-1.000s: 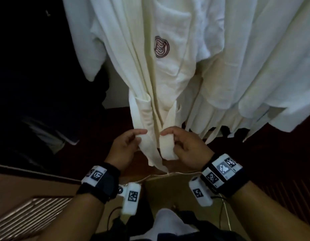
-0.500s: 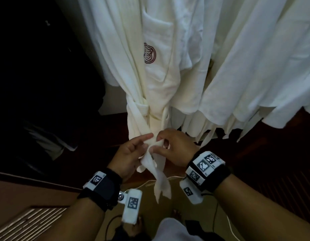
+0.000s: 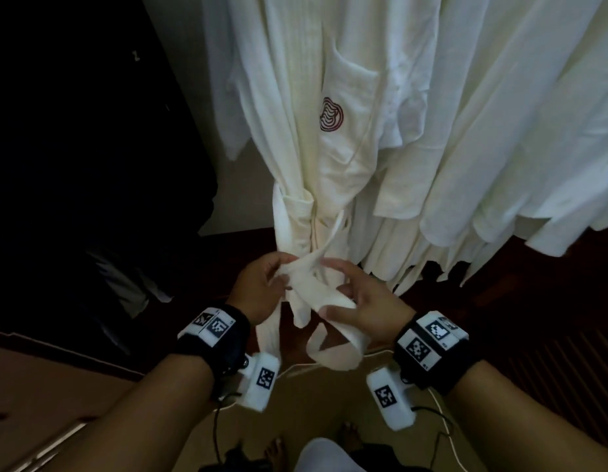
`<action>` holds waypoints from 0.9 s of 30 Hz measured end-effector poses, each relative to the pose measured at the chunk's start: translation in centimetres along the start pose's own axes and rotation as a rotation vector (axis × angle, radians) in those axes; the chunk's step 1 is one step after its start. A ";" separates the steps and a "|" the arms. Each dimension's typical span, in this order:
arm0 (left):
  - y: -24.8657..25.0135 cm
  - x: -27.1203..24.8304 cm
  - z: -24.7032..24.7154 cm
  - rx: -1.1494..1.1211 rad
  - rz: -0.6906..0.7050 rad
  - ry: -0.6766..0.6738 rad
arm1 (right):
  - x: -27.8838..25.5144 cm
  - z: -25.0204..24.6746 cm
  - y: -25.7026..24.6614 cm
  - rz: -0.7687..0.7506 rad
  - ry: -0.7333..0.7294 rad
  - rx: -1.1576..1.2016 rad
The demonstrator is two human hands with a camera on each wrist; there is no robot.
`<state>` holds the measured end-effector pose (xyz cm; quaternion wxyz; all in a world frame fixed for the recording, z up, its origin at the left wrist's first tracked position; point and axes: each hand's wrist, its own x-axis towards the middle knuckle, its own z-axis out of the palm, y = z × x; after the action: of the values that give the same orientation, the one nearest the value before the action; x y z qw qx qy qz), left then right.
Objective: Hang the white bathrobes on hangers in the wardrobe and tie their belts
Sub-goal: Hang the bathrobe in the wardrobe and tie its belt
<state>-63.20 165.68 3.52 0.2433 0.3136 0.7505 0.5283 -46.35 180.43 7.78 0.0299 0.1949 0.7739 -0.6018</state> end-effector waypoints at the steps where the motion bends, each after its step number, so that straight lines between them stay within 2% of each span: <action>1: -0.4 0.2 -0.2 0.049 0.006 -0.009 | -0.3 0.0 -0.5 -0.012 -0.043 0.053; 4: -1.4 0.4 -0.9 0.140 0.039 -0.026 | -0.8 0.4 -2.2 -0.047 -0.124 0.290; 6: -1.8 0.2 -1.5 0.210 0.101 -0.038 | -1.1 0.5 -3.9 -0.120 -0.211 0.426; 8: -1.8 -0.2 -2.5 0.324 0.160 -0.048 | -1.2 0.1 -6.7 -0.221 -0.217 0.518; 13: -3.7 -1.0 -5.0 0.396 0.180 -0.063 | 1.5 -1.9 -15.2 -0.481 -0.027 0.556; 17: -4.5 -2.0 -6.4 0.373 0.159 -0.049 | 5.7 -1.6 -20.5 -0.638 0.252 0.387; 19: -4.7 -2.9 -6.8 0.342 0.164 -0.056 | 8.4 -0.7 -21.4 -0.736 0.356 0.160; 21: -4.7 -3.8 -7.3 0.358 0.198 -0.068 | 11.2 0.9 -20.3 -0.832 0.455 -0.229; 22: -4.8 -4.2 -7.7 0.370 0.210 -0.065 | 12.6 1.8 -18.8 -0.860 0.461 -0.426; 23: -4.9 -4.5 -8.1 0.365 0.214 -0.053 | 13.6 2.6 -16.8 -0.798 0.408 -0.612; 24: -4.9 -4.8 -8.5 0.352 0.209 -0.034 | 14.2 3.3 -14.4 -0.647 0.317 -0.778; 26: -5.2 -5.4 -9.0 0.336 0.204 0.012 | 13.7 5.2 -9.4 -0.204 0.020 -1.235; 27: -5.4 -5.5 -9.1 0.349 0.196 0.020 | 13.2 6.2 -7.1 -0.080 -0.117 -1.428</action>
<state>-66.99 154.53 1.52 0.1251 0.4172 0.7990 0.4146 -62.09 176.66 8.92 0.1694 0.0667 0.9824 0.0416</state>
